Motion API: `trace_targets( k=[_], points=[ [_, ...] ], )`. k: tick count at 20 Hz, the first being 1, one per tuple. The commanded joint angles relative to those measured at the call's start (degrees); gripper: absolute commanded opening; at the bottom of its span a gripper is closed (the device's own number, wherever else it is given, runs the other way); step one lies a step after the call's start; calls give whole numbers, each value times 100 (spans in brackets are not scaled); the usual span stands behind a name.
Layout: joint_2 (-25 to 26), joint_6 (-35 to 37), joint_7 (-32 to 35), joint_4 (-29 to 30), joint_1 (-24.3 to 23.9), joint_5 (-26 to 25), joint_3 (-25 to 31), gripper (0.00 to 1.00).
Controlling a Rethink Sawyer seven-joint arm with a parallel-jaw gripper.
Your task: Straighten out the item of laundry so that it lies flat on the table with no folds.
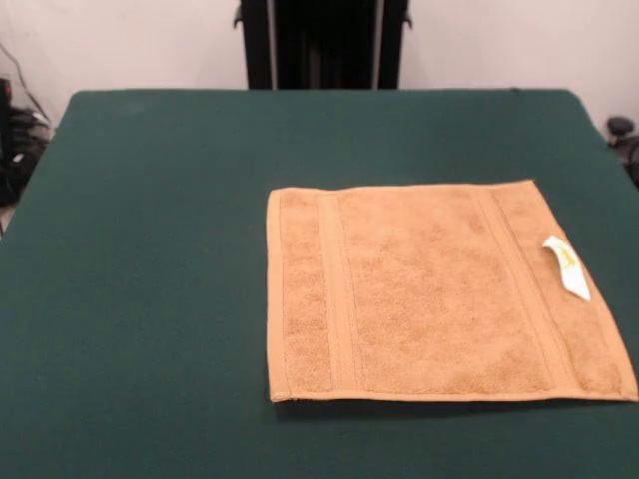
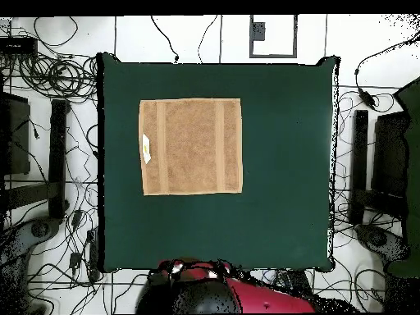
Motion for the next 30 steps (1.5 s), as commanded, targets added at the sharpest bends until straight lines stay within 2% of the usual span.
trace_targets(
  k=[1, 7, 11, 17, 22, 30],
  points=[
    [79, 1504, -2078, -752, -607, 86, 675, 100],
    [629, 724, -2980, -723, -1277, 67, 903, 100],
    [918, 103, -3347, -539, -1619, 113, 1056, 100],
    [1046, -908, -3448, 262, -1677, 665, 1137, 100],
    [1247, -1827, -3781, 846, -1808, 1153, 1281, 100],
    [1486, -2700, -4012, 1423, -2129, 1617, 1823, 100]
  ],
)
